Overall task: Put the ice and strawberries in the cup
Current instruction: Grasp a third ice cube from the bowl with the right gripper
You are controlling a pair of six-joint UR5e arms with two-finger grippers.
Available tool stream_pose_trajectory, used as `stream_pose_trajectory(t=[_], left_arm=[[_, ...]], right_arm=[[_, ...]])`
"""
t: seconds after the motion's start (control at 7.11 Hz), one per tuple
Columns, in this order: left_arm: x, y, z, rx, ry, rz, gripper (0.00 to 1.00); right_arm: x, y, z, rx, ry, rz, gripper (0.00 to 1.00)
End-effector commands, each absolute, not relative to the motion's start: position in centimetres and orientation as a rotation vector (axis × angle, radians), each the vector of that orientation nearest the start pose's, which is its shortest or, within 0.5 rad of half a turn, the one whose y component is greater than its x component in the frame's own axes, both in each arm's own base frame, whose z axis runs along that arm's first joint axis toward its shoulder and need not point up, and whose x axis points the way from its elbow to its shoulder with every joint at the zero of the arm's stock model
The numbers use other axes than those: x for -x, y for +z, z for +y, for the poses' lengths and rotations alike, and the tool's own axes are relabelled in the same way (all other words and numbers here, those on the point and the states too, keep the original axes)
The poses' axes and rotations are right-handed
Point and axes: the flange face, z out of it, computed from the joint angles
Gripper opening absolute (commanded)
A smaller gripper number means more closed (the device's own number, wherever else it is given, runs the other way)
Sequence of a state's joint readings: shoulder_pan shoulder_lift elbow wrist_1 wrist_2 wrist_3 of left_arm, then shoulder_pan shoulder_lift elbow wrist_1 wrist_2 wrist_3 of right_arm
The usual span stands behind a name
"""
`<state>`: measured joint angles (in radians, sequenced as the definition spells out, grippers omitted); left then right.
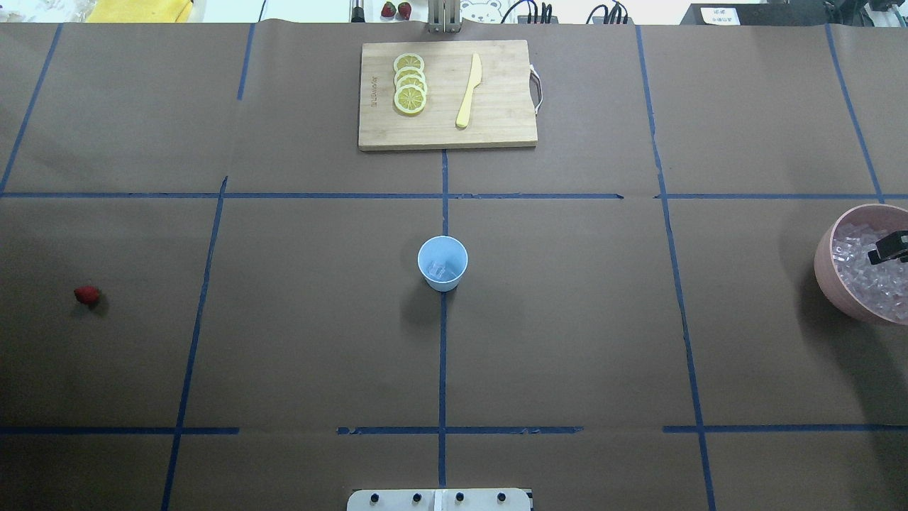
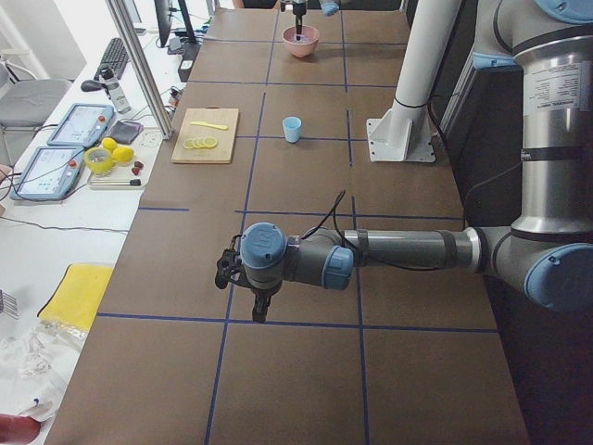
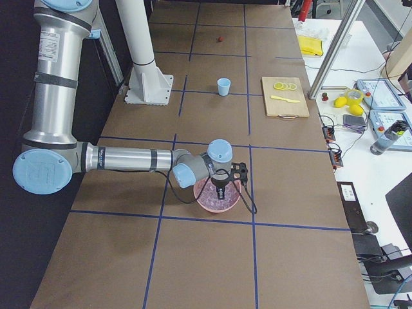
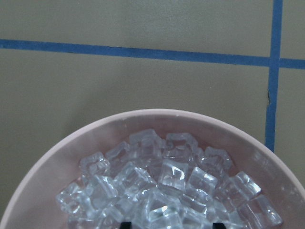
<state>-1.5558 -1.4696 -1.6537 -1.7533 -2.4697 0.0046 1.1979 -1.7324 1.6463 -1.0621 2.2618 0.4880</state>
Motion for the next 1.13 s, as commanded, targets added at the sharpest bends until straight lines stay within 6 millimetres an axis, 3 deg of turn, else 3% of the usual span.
stream_pose_trajectory(t=[0.0,0.28,0.56,0.84,0.99], left_arm=[[4.8,63.7,-45.8,-0.148,0.092,0.898,1.0],[4.8,63.8,-45.8,-0.146,0.09,0.898,1.0],[4.9,63.7,-45.8,-0.148,0.09,0.899,1.0],[4.9,63.7,-45.8,-0.15,0.09,0.899,1.0],[4.9,63.7,-45.8,-0.148,0.09,0.899,1.0]], right_arm=[[9.7,64.4,-43.9,-0.086,-0.039,-0.788,0.29],[9.6,64.5,-43.8,-0.087,-0.046,-0.788,0.03],[9.6,62.4,-43.8,-0.113,-0.056,-0.815,0.0],[7.7,58.9,-43.4,-0.177,-0.04,-0.835,0.0],[7.4,56.2,-43.1,-0.223,-0.048,-0.848,0.0]])
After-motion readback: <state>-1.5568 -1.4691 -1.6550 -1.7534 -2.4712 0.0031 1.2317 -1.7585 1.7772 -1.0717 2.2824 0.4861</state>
